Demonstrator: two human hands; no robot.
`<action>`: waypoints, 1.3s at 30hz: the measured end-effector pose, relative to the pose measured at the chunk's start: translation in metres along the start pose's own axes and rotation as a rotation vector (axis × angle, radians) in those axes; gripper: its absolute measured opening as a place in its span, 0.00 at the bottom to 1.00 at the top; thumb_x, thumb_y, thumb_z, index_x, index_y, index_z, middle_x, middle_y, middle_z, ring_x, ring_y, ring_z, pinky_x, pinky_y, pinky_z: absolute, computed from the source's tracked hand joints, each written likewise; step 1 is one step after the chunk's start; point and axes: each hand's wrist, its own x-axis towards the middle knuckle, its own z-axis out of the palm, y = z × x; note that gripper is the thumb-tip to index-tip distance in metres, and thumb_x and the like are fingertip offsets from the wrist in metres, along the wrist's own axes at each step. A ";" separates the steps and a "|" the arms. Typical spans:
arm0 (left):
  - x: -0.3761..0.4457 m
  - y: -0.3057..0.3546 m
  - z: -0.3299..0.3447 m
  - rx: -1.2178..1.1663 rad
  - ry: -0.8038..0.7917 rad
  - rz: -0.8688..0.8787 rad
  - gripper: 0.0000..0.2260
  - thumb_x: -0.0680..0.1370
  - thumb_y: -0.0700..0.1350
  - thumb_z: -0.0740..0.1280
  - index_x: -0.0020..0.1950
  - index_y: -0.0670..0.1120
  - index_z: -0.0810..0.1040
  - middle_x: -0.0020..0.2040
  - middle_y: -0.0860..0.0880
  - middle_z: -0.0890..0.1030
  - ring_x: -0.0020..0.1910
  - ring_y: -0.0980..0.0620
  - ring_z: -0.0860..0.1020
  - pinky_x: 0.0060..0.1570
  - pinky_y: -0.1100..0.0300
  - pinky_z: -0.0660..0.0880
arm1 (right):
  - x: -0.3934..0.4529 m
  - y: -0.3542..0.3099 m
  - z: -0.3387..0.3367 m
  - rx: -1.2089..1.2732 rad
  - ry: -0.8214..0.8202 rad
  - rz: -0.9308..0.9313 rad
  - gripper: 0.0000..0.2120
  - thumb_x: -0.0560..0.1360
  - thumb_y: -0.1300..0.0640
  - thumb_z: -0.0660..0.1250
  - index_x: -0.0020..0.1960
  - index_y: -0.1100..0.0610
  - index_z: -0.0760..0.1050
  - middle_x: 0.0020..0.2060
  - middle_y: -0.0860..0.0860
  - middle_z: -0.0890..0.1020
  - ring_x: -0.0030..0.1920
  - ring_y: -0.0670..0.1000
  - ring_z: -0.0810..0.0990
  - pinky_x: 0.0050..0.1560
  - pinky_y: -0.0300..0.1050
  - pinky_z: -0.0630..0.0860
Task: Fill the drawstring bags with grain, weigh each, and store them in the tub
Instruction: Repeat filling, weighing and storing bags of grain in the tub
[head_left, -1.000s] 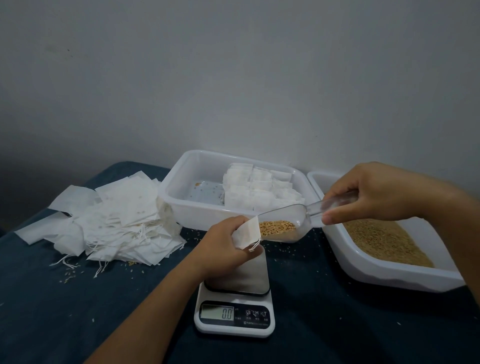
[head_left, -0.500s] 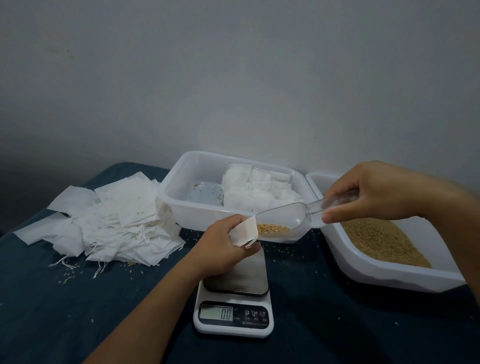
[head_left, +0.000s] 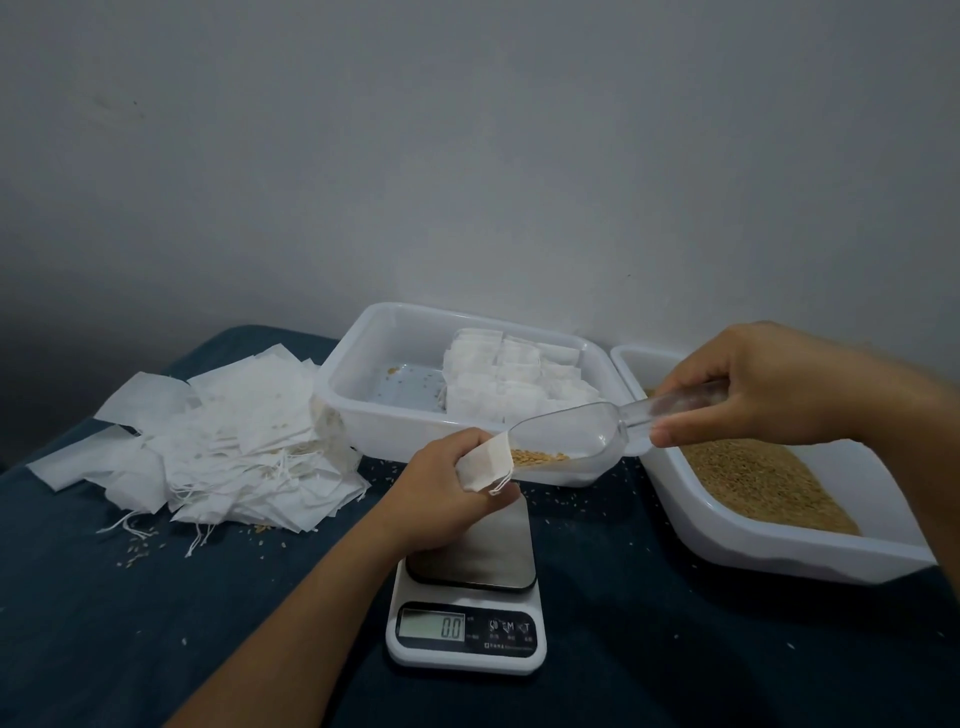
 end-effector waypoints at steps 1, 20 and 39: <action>0.000 0.000 0.000 -0.004 0.001 -0.006 0.10 0.75 0.51 0.78 0.52 0.57 0.80 0.47 0.60 0.82 0.46 0.59 0.80 0.43 0.71 0.74 | -0.001 0.002 0.001 0.004 0.007 -0.003 0.18 0.60 0.25 0.72 0.47 0.28 0.83 0.36 0.40 0.86 0.38 0.43 0.82 0.39 0.42 0.76; -0.002 0.013 -0.003 -0.270 0.032 -0.132 0.09 0.75 0.50 0.79 0.53 0.54 0.82 0.47 0.52 0.85 0.43 0.57 0.81 0.43 0.68 0.76 | -0.020 0.049 0.092 0.356 0.194 0.099 0.14 0.66 0.30 0.73 0.48 0.33 0.85 0.36 0.45 0.85 0.35 0.45 0.81 0.41 0.45 0.76; -0.009 0.019 -0.005 -0.788 -0.353 -0.311 0.19 0.74 0.49 0.74 0.65 0.54 0.82 0.50 0.51 0.82 0.47 0.57 0.79 0.39 0.63 0.72 | 0.053 -0.013 0.193 1.131 0.352 -0.204 0.16 0.75 0.60 0.78 0.61 0.60 0.79 0.52 0.46 0.87 0.52 0.47 0.87 0.49 0.37 0.81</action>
